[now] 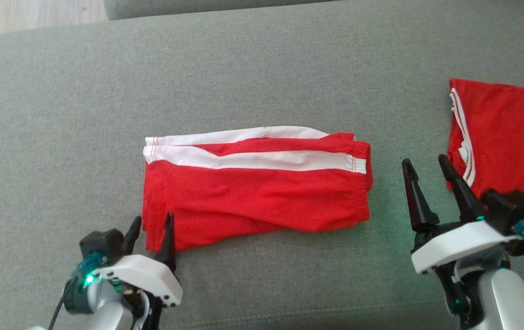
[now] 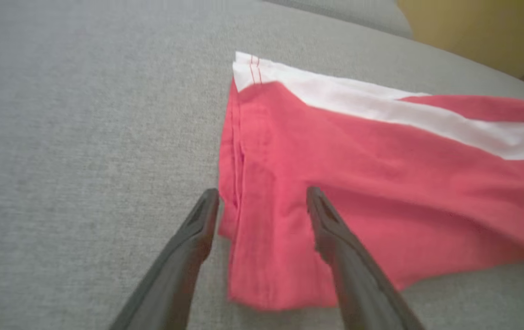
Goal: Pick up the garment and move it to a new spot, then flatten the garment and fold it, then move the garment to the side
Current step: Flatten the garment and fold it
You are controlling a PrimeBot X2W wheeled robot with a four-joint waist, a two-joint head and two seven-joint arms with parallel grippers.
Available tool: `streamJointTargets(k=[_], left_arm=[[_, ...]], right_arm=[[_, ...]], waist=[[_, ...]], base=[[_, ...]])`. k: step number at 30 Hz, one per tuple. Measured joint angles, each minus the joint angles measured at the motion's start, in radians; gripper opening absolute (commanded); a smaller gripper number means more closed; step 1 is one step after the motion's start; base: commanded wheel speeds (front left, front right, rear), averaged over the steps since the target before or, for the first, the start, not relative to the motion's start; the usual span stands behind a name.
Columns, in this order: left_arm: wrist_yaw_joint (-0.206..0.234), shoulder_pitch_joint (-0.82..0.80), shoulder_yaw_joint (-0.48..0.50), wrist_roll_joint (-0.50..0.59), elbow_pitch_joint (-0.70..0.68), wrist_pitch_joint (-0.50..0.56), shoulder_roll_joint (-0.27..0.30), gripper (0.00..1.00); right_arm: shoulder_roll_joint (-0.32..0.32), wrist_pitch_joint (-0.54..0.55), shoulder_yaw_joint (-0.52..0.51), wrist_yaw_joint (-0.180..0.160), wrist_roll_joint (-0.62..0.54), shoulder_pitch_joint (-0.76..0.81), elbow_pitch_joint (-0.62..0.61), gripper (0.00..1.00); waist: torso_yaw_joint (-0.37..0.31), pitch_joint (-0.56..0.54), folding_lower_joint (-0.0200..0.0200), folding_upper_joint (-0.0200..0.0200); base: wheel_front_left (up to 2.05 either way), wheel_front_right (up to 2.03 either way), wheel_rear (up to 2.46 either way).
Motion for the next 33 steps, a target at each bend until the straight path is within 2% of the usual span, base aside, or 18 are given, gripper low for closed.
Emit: streamJointTargets(k=[8, 13, 18, 25, 33], left_arm=[[0.072, 0.027, 0.029, 0.089, -0.169, -0.076, 0.04, 1.0], [0.109, 0.041, 0.042, 0.132, -0.257, -0.088, 0.062, 1.0], [0.15, 0.08, 0.047, 0.192, -0.328, -0.087, 0.113, 1.0], [0.173, 0.119, 0.036, 0.213, -0.402, -0.066, 0.134, 1.0], [0.185, 0.134, 0.033, 0.216, -0.425, -0.052, 0.142, 1.0]], right_arm=[[-0.009, -0.017, -0.007, 0.0, -0.042, 0.022, -0.02, 1.0], [-0.009, -0.015, -0.009, 0.0, -0.064, 0.043, -0.034, 1.0], [-0.01, -0.006, -0.013, 0.0, -0.083, 0.061, -0.052, 1.0], [-0.01, -0.001, -0.021, 0.0, -0.085, 0.077, -0.077, 1.0], [-0.01, 0.006, -0.025, 0.0, -0.094, 0.08, -0.086, 1.0]], waist=[[-0.001, -0.036, 0.0, 0.0], [0.002, -0.065, 0.0, 0.0], [0.003, -0.082, 0.0, 0.0], [0.001, -0.092, 0.0, 0.0], [0.002, -0.095, 0.0, 0.0]], base=[[0.0, 0.0, 0.0], [0.0, 0.0, 0.0], [0.0, 0.0, 0.0], [0.0, 0.0, 0.0], [0.0, 0.0, 0.0]])
